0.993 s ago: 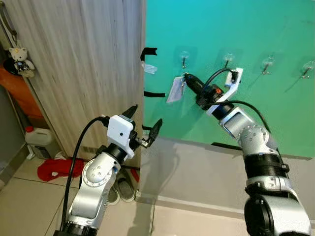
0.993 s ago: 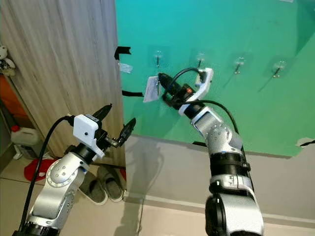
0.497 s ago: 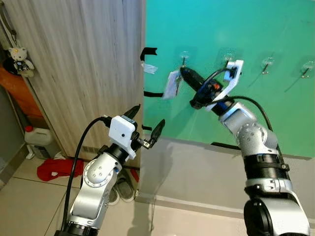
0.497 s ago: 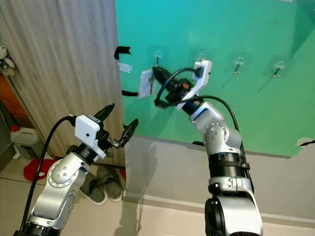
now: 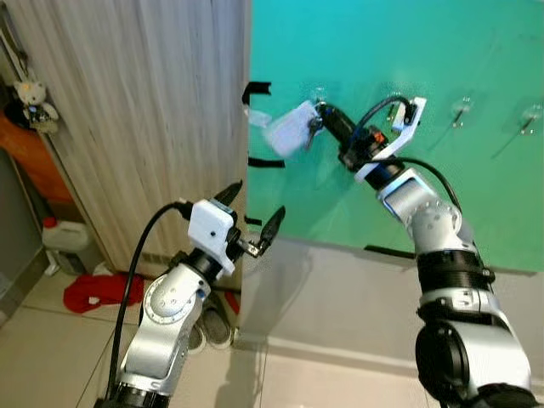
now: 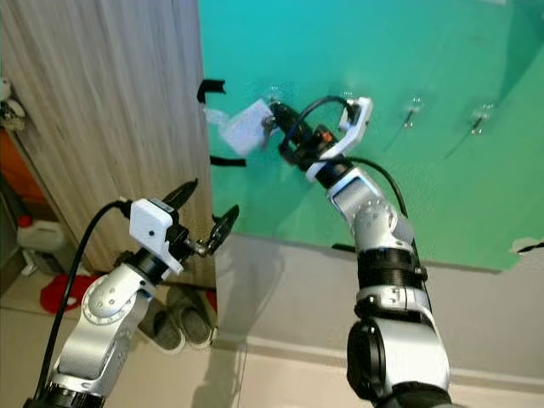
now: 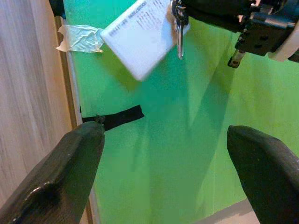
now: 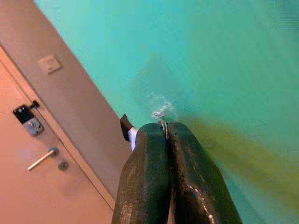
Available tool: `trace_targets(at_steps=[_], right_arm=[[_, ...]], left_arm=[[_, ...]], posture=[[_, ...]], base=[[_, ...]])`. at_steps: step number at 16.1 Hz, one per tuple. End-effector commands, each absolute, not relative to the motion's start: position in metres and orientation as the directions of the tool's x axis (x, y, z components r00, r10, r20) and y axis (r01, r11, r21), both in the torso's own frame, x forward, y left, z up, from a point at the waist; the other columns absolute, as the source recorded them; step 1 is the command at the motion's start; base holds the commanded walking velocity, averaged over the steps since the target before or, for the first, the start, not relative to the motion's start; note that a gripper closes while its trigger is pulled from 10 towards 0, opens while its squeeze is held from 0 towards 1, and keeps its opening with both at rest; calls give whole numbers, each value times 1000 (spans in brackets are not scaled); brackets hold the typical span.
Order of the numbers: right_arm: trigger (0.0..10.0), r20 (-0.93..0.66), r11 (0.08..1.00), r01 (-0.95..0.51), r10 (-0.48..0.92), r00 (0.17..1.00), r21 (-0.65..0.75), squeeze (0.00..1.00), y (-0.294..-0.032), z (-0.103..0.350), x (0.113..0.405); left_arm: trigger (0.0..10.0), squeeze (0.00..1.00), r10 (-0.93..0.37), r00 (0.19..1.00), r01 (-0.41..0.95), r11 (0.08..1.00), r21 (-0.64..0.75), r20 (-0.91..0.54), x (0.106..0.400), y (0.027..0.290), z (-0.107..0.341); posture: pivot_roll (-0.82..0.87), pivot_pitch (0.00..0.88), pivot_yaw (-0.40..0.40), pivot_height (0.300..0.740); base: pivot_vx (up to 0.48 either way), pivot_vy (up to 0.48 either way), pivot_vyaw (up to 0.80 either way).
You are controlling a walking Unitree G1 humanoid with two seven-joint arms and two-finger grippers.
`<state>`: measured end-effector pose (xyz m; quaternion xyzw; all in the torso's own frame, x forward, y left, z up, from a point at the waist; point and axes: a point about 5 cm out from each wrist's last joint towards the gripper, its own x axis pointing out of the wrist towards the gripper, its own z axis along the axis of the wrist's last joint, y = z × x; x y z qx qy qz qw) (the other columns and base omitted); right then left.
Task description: Hang keys on a hook
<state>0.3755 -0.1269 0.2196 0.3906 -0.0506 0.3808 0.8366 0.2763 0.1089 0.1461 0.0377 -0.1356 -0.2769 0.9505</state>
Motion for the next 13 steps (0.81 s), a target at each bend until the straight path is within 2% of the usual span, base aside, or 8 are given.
trace_targets(at_steps=[1,7,8,10,11,13], right_arm=[[10000,374,409,-645,568,733,645,0,-134,219,378],[10000,307,383,-536,516,800,752,0,-142,202,385],[10000,270,414,-522,529,805,746,0,-140,197,385],[10000,109,558,-444,532,840,701,0,-138,175,385],[10000,90,605,-433,511,855,668,1000,-141,170,383],[10000,109,634,-426,475,873,646,1000,-144,172,383]], left_arm=[[10000,0,-549,799,528,836,149,245,275,105,149],[10000,0,-552,802,533,834,144,228,276,105,147],[10000,0,-552,802,533,834,145,226,276,105,146],[10000,0,-554,803,534,832,151,220,276,105,146],[10000,0,-555,803,532,832,156,217,276,105,146],[10000,0,-554,804,531,832,159,216,276,105,145]], posture=[[104,0,-68,740],[104,0,-64,740],[104,0,-64,740],[105,0,-66,740],[107,0,-65,740],[107,0,-64,740]], base=[[0,0,0],[0,0,0],[0,0,0],[0,0,0],[0,0,0],[0,0,0]])
